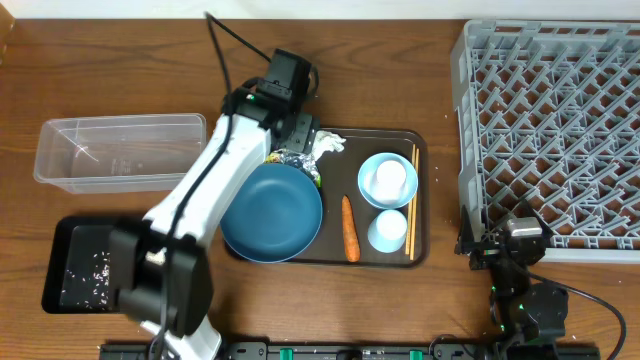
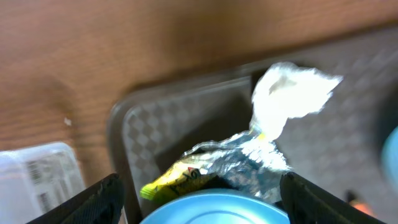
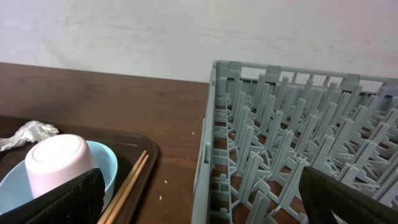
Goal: Sort waste into correct bins and load items into the dishwasher rack
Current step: 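Lower the left gripper onto the yellow wrapper and foil, grasp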
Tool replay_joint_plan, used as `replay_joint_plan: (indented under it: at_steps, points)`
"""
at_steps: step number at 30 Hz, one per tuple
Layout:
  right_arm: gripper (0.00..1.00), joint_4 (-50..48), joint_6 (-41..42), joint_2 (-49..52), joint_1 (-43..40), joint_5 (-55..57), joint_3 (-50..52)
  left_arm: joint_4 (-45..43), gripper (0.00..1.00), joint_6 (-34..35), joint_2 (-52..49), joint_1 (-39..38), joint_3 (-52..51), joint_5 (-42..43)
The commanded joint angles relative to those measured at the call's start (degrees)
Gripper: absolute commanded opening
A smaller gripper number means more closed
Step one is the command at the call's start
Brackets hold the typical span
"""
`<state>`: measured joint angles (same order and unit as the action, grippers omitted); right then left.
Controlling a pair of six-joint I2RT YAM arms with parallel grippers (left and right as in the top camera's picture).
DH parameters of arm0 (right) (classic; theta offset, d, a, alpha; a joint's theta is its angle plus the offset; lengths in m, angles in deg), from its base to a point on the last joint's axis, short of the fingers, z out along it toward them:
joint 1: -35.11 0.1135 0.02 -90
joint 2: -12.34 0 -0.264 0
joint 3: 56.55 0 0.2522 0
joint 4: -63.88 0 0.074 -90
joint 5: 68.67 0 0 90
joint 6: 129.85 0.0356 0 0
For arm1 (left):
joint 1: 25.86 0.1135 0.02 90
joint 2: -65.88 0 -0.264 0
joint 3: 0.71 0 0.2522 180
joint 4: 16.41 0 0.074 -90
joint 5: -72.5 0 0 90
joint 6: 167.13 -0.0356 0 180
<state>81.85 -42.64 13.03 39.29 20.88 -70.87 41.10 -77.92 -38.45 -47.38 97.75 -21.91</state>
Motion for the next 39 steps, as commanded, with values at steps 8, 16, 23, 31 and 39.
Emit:
replay_joint_plan:
  at_steps: [8, 16, 23, 31, 39]
  points:
    - [0.99, 0.07, -0.74, -0.35, -0.52, 0.17, 0.24, 1.16, 0.85, -10.82, -10.84, 0.79, 0.59, 4.61]
    - [0.99, 0.07, -0.74, -0.35, -0.52, 0.17, 0.24, 0.22, 0.8, -11.63, -13.81, 1.01, 0.59, 5.29]
    - [0.99, 0.07, -0.72, -0.35, -0.52, 0.17, 0.24, -0.48, 0.58, -11.65, -14.78, 1.09, 0.59, 6.38]
    - [0.99, 0.07, -0.72, -0.35, -0.52, 0.17, 0.24, -1.31, 0.25, -11.61, -14.86, 1.16, 0.59, 6.97]
    - [0.99, 0.07, -0.72, -0.35, -0.52, 0.17, 0.24, 0.11, 0.06, -11.13, -12.35, 1.16, 2.25, 6.73]
